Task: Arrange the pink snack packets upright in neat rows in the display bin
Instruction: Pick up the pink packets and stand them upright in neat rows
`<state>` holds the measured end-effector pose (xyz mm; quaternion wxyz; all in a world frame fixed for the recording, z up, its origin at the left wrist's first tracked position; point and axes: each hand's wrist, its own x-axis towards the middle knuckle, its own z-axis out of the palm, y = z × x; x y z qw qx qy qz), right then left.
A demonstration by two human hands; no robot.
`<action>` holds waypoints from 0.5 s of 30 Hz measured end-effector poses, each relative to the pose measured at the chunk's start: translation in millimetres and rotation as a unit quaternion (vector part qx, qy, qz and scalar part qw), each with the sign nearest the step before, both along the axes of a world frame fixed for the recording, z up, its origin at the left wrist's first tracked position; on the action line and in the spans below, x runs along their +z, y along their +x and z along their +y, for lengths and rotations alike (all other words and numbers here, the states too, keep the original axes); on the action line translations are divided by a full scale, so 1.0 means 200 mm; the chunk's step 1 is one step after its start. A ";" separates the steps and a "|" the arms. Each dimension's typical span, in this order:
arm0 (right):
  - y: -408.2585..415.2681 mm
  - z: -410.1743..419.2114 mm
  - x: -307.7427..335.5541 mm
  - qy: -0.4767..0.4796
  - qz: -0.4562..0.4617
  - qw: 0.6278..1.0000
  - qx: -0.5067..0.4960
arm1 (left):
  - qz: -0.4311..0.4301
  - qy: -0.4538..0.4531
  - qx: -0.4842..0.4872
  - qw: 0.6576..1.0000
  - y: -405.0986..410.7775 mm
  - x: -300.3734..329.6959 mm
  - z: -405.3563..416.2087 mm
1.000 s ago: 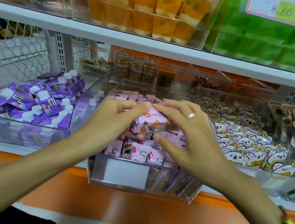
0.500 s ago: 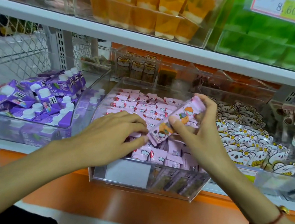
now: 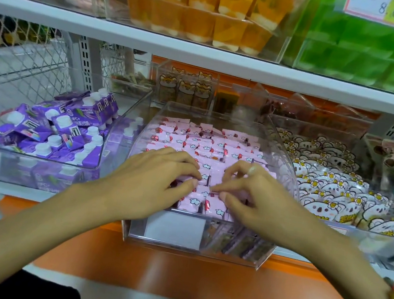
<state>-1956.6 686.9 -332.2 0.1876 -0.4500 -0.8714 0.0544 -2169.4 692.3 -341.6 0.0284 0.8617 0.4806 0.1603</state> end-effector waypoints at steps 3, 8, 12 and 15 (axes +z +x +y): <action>0.01 0.00 0.00 -0.033 -0.054 0.998 0.009 | -0.025 0.010 0.004 1.000 0.00 0.00 -0.01; 0.03 0.06 0.05 -0.097 0.032 0.995 -0.010 | -0.059 0.013 -0.013 0.998 0.01 0.00 -0.01; 0.02 0.12 0.04 0.036 0.030 0.995 -0.086 | -0.045 -0.004 -0.046 0.998 0.02 0.00 -0.01; 0.00 0.13 0.00 0.004 -0.033 0.997 -0.075 | -0.023 -0.006 -0.066 0.998 0.02 0.00 -0.01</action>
